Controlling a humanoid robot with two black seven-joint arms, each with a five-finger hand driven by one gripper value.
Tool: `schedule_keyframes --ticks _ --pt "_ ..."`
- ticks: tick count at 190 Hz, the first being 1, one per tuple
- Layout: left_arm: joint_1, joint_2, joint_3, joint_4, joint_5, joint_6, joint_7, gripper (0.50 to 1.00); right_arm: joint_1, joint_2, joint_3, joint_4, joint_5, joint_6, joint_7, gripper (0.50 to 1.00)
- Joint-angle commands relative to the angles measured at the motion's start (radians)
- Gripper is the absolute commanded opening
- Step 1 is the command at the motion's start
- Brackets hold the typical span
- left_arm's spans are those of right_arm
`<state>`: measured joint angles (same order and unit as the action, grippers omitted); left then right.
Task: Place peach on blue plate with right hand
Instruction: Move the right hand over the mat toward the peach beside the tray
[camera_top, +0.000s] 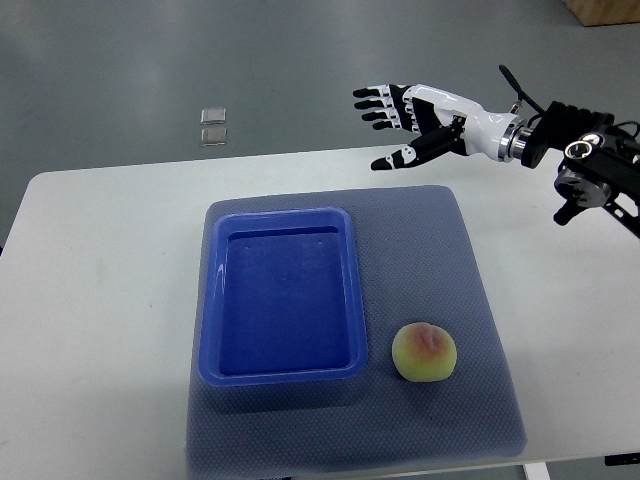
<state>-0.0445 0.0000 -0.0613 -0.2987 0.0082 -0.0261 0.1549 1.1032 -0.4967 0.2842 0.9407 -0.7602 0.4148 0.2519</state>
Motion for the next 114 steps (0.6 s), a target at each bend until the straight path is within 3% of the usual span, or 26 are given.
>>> schedule_keyframes --ticks 1,14,15,23,45,55,56,58,78,114 --pt "0.0 0.0 0.0 0.0 -0.001 0.0 0.0 1.0 0.192 -0.063 -0.243 0.03 -0.048 0.081 -0.031 0.932" --pt "0.0 0.0 0.0 0.0 -0.001 0.0 0.0 1.0 0.234 -0.072 -0.29 0.043 -0.053 0.101 -0.043 0.932" --pt "0.0 0.0 0.0 0.0 -0.001 0.0 0.0 1.0 0.339 -0.085 -0.406 0.094 -0.059 0.151 -0.08 0.932" --pt "0.0 0.0 0.001 0.0 0.001 0.0 0.0 1.0 0.432 -0.094 -0.491 0.147 -0.057 0.193 -0.112 0.932" --pt "-0.002 0.0 0.003 0.0 0.001 0.0 0.0 1.0 0.622 -0.1 -0.657 0.285 -0.05 0.196 -0.172 0.932" --pt "-0.002 0.0 0.003 0.0 0.001 0.0 0.0 1.0 0.623 -0.1 -0.657 0.285 -0.05 0.196 -0.172 0.932" --pt "-0.002 0.0 0.003 0.0 0.001 0.0 0.0 1.0 0.674 -0.1 -0.693 0.346 -0.039 0.196 -0.196 0.932" --pt "-0.002 0.0 0.004 0.0 0.001 -0.002 0.0 1.0 0.685 -0.1 -0.7 0.36 -0.034 0.196 -0.201 0.932" --pt "-0.002 0.0 0.003 0.0 0.001 -0.002 0.0 1.0 0.741 -0.098 -0.749 0.441 0.044 0.196 -0.247 0.932" --pt "-0.002 0.0 0.001 -0.003 0.001 -0.002 0.0 1.0 0.742 -0.111 -0.764 0.492 0.197 0.196 -0.264 0.932"
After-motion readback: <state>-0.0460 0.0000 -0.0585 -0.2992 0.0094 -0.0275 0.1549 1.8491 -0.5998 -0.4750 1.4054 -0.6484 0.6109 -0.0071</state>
